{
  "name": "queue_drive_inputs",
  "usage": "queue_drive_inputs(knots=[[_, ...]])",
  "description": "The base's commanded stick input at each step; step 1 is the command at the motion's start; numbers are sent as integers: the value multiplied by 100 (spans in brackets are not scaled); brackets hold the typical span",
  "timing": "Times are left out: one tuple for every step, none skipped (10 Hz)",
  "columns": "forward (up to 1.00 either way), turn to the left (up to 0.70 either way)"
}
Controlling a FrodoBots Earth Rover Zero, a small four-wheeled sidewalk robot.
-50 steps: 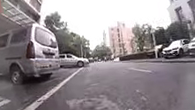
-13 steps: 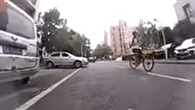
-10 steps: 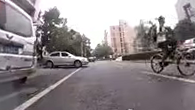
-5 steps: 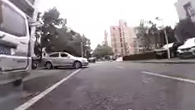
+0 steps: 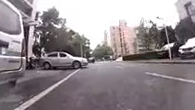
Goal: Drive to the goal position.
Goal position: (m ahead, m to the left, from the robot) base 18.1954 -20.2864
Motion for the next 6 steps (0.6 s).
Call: queue_drive_inputs(knots=[[45, 0], [45, 0], [45, 0], [45, 0], [45, 0], [45, 0]])
